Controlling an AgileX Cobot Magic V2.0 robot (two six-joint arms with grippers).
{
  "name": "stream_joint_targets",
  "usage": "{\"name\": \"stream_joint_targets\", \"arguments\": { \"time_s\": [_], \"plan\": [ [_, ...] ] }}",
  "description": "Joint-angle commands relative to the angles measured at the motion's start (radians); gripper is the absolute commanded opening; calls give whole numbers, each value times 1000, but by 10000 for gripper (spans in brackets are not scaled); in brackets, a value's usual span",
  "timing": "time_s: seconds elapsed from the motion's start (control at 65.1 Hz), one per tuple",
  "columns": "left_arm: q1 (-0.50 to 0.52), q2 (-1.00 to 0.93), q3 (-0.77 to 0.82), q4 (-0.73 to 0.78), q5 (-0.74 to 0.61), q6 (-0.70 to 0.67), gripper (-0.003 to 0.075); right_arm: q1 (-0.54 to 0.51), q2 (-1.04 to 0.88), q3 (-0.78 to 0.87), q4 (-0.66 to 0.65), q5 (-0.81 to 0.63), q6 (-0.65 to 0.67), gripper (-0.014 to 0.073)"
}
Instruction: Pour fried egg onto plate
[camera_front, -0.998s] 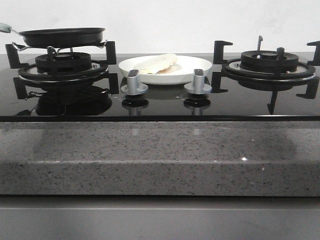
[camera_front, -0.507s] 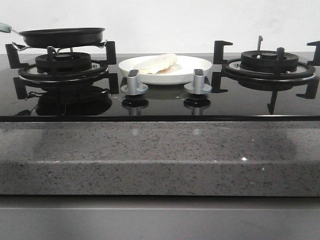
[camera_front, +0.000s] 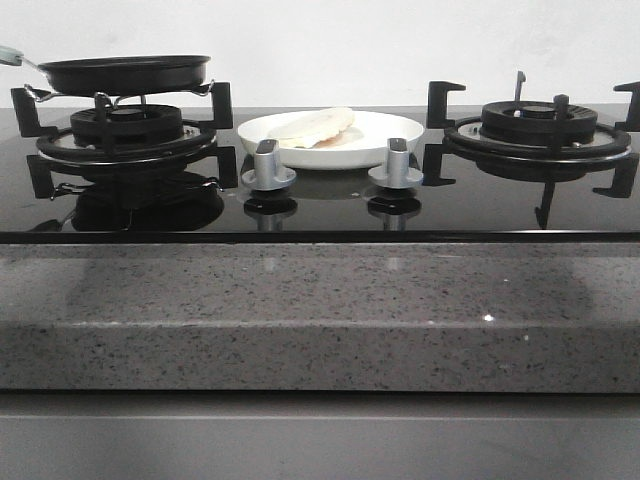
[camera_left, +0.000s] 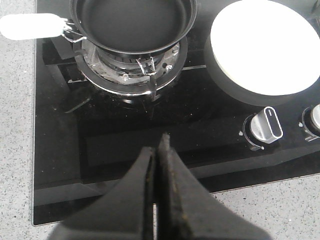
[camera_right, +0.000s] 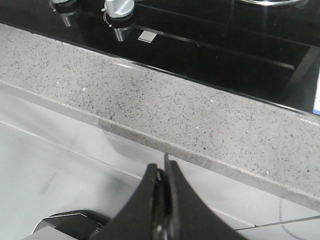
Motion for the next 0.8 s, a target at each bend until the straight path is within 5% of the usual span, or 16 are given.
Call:
{"name": "stream_joint_targets", "arguments": {
  "time_s": [0.0, 0.123, 0.261, 0.384, 0.783],
  "plan": [
    [-9, -21, -34, -7, -55, -10, -19, -5, 5, -25, -1, -53, -10, -68],
    [0, -62, 16, 52, -131, -10, -19, -5, 5, -25, -1, -53, -10, -68],
    [39, -161, 186, 66, -381, -10, -19, -5, 5, -25, -1, -53, -10, -68],
    [105, -323, 448, 61, -610, -10, -19, -5, 5, -25, -1, -53, -10, -68],
    [257, -881, 1046, 59, -952, -10, -19, -5, 5, -25, -1, -53, -10, -68]
  ]
}}
